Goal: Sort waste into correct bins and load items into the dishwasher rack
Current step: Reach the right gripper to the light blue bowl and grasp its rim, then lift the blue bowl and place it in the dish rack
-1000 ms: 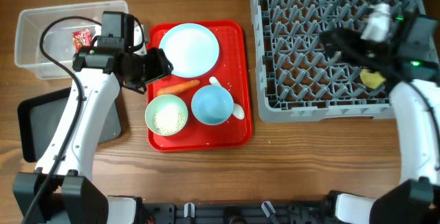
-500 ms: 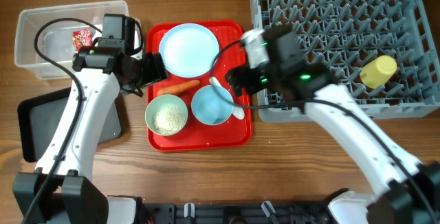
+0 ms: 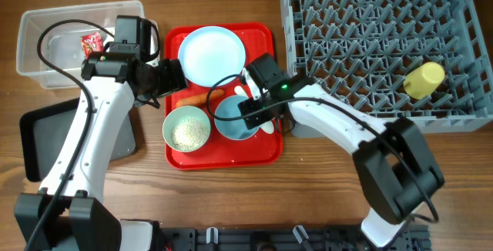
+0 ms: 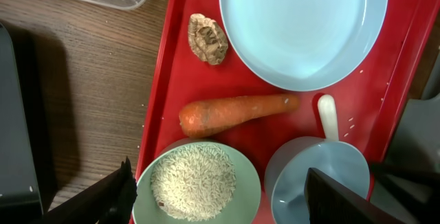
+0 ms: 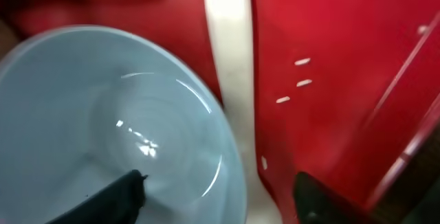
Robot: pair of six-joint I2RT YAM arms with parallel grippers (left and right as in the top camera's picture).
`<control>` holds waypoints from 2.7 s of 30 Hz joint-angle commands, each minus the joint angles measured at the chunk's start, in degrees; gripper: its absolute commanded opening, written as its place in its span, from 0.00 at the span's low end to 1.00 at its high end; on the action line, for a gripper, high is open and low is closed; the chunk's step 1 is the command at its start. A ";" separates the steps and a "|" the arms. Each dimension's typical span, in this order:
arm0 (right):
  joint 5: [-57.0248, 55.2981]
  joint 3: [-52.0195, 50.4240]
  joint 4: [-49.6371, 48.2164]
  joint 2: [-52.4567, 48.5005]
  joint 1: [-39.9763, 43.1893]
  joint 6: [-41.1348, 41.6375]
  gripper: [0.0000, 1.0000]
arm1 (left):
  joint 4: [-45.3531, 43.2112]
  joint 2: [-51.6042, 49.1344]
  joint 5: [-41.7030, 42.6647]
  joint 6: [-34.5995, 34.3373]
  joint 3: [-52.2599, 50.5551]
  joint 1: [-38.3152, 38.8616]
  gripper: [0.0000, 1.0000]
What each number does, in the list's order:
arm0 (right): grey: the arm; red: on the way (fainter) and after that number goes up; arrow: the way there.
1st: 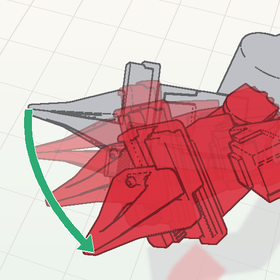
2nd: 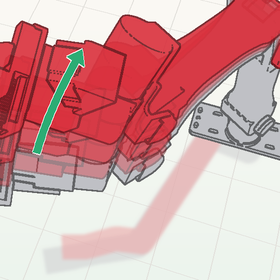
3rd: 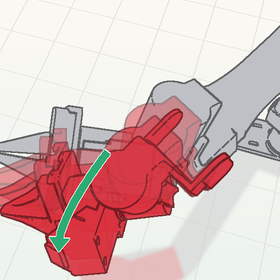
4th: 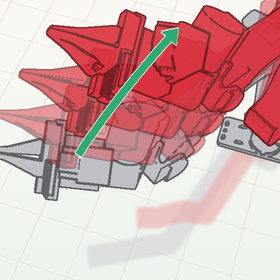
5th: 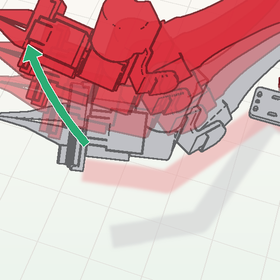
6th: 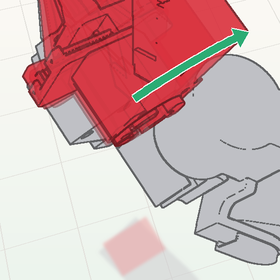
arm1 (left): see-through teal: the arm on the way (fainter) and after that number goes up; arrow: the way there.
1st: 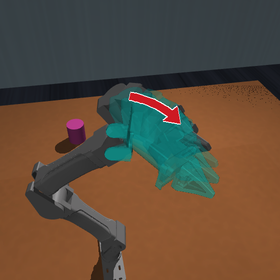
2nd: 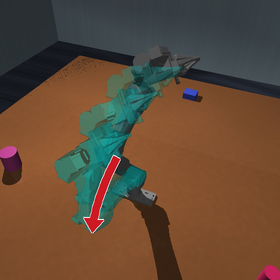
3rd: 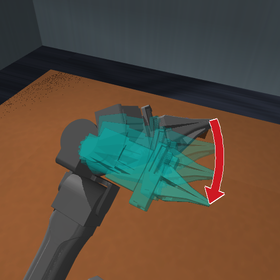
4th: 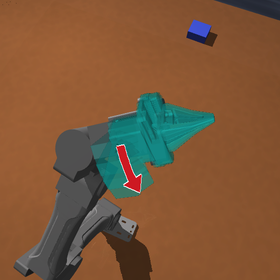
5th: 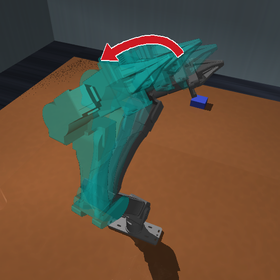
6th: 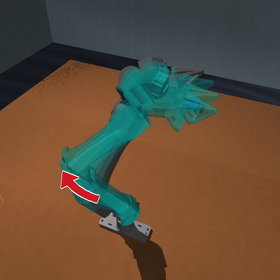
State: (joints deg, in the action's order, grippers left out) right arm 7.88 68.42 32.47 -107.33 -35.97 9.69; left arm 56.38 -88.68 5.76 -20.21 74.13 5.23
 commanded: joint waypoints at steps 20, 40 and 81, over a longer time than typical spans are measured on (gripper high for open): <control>-24.72 8.31 -2.69 16.52 5.60 -1.25 0.04 | -0.15 1.05 -0.96 0.46 0.46 -0.26 0.80; -83.56 8.13 -44.30 9.57 37.22 -34.07 0.04 | 0.22 1.05 -0.92 0.46 0.46 -0.26 0.81; -71.63 8.09 -46.53 -11.45 34.01 -35.28 0.71 | 1.44 1.05 -0.04 0.26 0.46 -0.26 0.80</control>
State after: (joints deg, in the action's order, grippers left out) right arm -65.63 76.42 -14.41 -118.24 0.19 -25.89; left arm 57.69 -88.60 5.43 -20.21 74.13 5.23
